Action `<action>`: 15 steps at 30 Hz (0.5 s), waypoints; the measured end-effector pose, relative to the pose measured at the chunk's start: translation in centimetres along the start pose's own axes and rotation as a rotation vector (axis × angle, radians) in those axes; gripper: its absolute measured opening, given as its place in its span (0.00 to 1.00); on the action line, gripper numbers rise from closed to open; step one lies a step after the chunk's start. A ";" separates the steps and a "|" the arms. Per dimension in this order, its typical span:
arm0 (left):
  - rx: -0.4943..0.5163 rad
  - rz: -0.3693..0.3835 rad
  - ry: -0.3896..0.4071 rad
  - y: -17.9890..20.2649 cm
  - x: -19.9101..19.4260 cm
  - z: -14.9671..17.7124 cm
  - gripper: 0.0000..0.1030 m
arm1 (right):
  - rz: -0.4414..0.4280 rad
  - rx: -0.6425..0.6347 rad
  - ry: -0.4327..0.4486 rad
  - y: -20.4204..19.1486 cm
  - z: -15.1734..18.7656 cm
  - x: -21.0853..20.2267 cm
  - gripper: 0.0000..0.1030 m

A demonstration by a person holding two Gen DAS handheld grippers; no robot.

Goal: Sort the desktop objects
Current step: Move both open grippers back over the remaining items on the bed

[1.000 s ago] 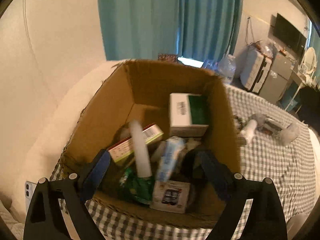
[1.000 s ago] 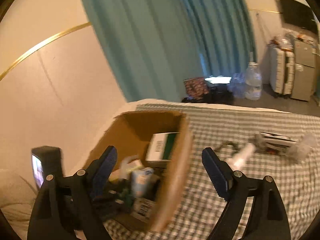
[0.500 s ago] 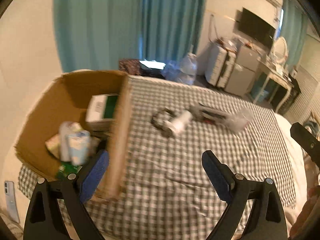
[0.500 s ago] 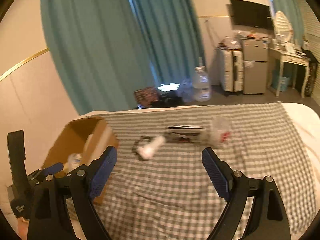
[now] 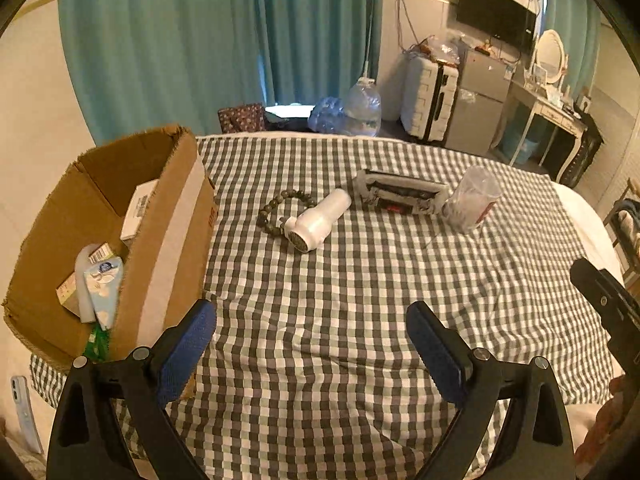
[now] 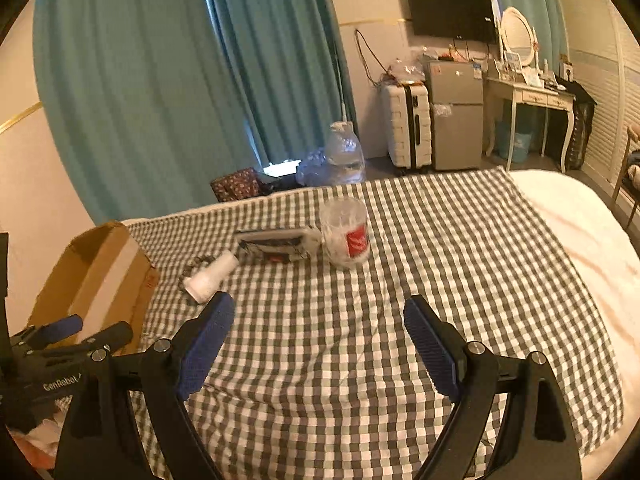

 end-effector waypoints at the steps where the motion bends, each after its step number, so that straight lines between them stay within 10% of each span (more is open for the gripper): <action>1: -0.001 -0.002 -0.009 0.0 0.6 0.0 0.95 | 0.005 0.002 -0.003 0.3 0.2 0.5 0.85; 15: 0.056 0.005 -0.032 1.6 9.4 -2.1 0.95 | -0.003 -0.013 -0.054 2.1 -1.1 8.9 0.85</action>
Point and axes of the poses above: each gripper's, at about its wrist camera, not at the fingertips, and x roughly the way its jaws point, y to its right, z to its underside, the point moved 3 cm from there along x, roughly the way its jaws point, and after that the axes turned 9 degrees about -x, right-handed, at the moved point
